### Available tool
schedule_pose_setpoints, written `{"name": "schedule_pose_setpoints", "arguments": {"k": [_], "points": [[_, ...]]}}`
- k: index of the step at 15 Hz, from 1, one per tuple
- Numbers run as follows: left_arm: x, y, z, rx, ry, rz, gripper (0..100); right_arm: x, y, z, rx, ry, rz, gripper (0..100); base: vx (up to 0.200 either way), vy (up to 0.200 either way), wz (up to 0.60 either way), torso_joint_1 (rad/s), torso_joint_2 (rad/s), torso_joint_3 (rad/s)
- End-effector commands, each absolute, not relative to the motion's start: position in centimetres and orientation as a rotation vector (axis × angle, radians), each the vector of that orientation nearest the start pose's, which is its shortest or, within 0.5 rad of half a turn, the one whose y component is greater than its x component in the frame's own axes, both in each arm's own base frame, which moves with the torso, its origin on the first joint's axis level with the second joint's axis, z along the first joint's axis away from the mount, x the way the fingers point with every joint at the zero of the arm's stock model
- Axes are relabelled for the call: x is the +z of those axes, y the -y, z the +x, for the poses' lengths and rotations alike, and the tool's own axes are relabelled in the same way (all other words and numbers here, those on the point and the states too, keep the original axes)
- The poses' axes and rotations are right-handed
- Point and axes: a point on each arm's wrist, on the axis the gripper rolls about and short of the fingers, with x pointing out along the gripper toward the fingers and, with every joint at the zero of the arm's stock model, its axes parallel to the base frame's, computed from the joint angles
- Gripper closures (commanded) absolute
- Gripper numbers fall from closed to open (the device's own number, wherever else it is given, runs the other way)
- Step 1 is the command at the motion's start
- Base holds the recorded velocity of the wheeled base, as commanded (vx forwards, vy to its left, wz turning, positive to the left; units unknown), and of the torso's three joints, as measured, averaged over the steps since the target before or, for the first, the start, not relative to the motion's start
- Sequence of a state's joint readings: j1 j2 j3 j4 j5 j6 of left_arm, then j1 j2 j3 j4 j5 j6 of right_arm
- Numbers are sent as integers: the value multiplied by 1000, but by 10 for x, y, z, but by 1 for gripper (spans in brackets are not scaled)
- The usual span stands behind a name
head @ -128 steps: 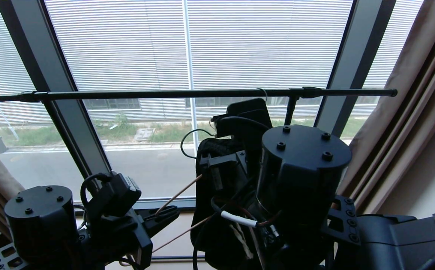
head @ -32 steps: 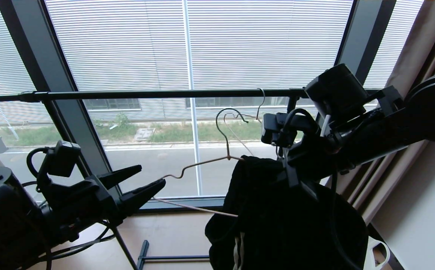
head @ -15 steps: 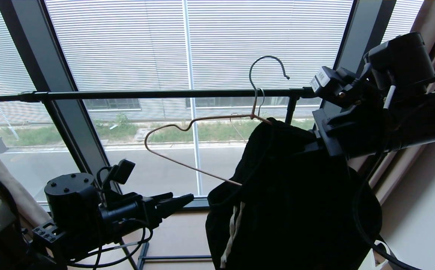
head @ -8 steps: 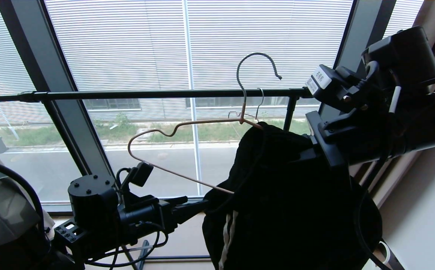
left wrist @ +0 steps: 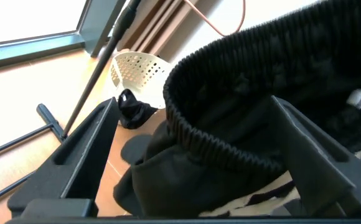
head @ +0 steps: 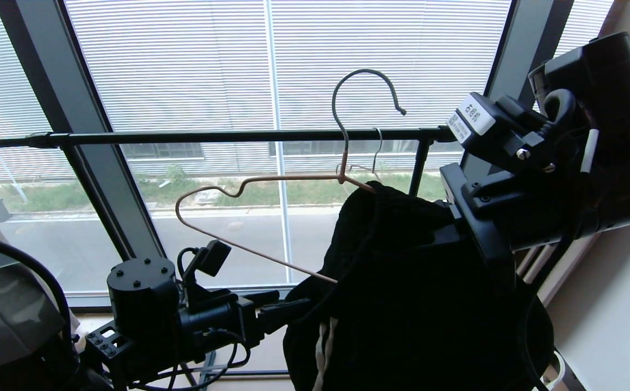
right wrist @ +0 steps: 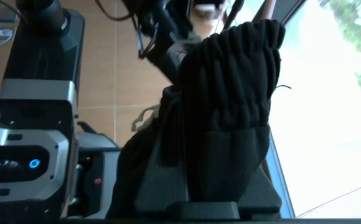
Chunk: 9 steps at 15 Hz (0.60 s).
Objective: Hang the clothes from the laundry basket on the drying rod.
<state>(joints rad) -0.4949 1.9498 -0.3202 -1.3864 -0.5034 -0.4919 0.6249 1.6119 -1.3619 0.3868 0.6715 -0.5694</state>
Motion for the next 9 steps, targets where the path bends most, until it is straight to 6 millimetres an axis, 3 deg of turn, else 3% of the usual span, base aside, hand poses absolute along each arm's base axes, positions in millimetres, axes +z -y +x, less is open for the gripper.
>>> {"name": "schedule_pose_setpoints", "arguments": {"k": [1, 3, 4, 9], "points": [[75, 141, 233, -918, -499, -447, 0, 272, -176, 216, 1413, -304, -454, 100, 0, 0, 0, 0, 0, 0], [75, 144, 230, -931, -508, -443, 0, 271, -176, 216, 1414, -306, -452, 100, 0, 0, 0, 0, 0, 0], [74, 145, 229, -927, -506, -441, 100, 271, -176, 216, 1414, -305, -452, 100, 0, 0, 0, 0, 0, 0], [76, 144, 230, -918, -497, -443, 100, 270, -172, 214, 1407, -296, -450, 100, 0, 0, 0, 0, 0, 0]]}}
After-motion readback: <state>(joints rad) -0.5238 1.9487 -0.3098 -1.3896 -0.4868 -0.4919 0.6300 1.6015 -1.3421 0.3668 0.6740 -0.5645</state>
